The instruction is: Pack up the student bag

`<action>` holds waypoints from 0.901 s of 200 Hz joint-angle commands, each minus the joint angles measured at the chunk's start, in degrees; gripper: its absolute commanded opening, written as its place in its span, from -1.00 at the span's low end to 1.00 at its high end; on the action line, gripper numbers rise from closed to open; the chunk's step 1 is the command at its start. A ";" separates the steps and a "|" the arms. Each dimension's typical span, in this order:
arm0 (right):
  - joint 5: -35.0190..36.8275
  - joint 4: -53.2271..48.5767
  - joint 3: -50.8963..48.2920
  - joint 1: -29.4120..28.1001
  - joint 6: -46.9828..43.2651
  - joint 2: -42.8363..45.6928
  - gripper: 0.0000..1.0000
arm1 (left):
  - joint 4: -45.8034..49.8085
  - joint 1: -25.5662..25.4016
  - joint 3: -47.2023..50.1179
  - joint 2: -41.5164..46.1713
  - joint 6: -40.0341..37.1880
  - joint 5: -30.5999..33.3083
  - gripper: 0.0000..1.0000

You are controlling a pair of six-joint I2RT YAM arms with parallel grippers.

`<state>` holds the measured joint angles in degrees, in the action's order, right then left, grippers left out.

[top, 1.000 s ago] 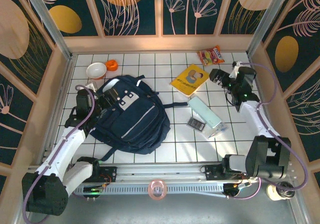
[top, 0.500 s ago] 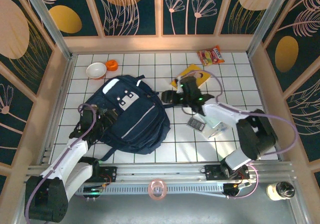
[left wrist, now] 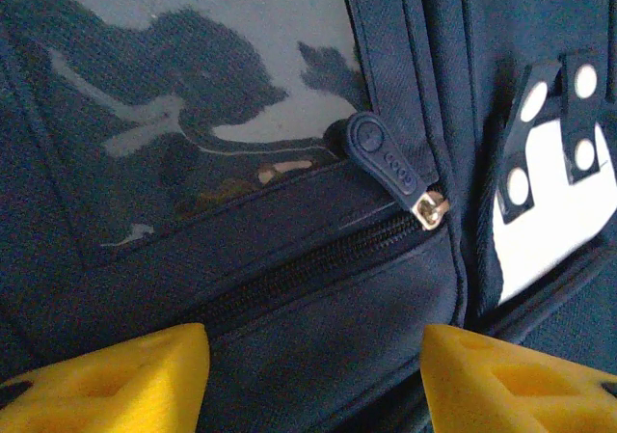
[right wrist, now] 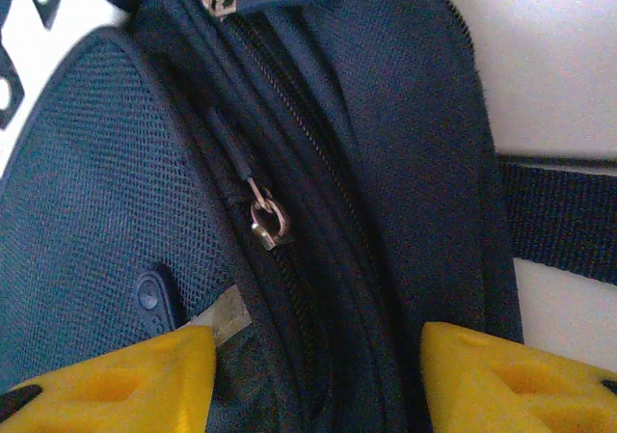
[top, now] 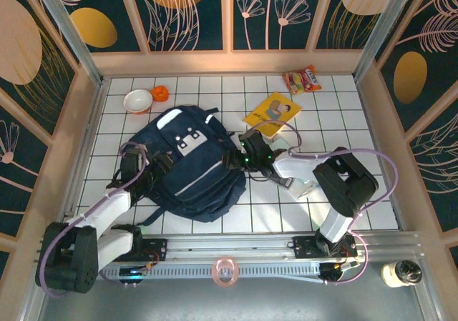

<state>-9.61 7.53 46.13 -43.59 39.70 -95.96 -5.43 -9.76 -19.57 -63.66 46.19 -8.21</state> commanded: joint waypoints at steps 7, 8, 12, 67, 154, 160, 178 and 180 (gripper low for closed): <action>-1.06 -4.67 -6.92 -2.32 5.48 4.49 0.17 | -4.72 -4.58 -2.43 -6.64 -0.33 -4.65 0.18; -1.09 -4.60 -7.14 -2.35 5.65 4.66 0.17 | -4.83 -4.75 -2.59 -6.91 -0.32 -4.55 0.18; -1.26 -4.31 -7.75 -2.45 6.24 5.20 0.17 | -5.28 -5.63 -3.22 -7.79 -0.43 -3.93 0.18; -3.66 3.90 -12.02 -4.46 12.83 10.03 0.17 | -10.90 -13.34 -13.12 -23.24 -0.86 -2.08 0.22; 4.29 -3.78 -9.83 -4.46 9.34 21.60 0.33 | 4.85 -13.62 -22.02 -8.20 -21.52 8.52 0.37; 5.33 -5.14 -10.05 -3.95 8.58 23.86 0.34 | 6.73 -13.91 -23.31 -6.69 -25.66 8.23 0.35; 6.79 -6.89 -11.38 -1.52 6.71 30.42 0.36 | 13.25 -16.06 -27.89 -4.10 -38.11 8.74 0.35; 6.79 -6.78 -11.65 -1.15 6.59 31.11 0.36 | 13.82 -16.36 -28.35 -3.99 -39.34 8.63 0.35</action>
<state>-7.22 4.05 34.81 -47.33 49.76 -72.88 -0.93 -23.73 -41.65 -70.96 25.67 -1.28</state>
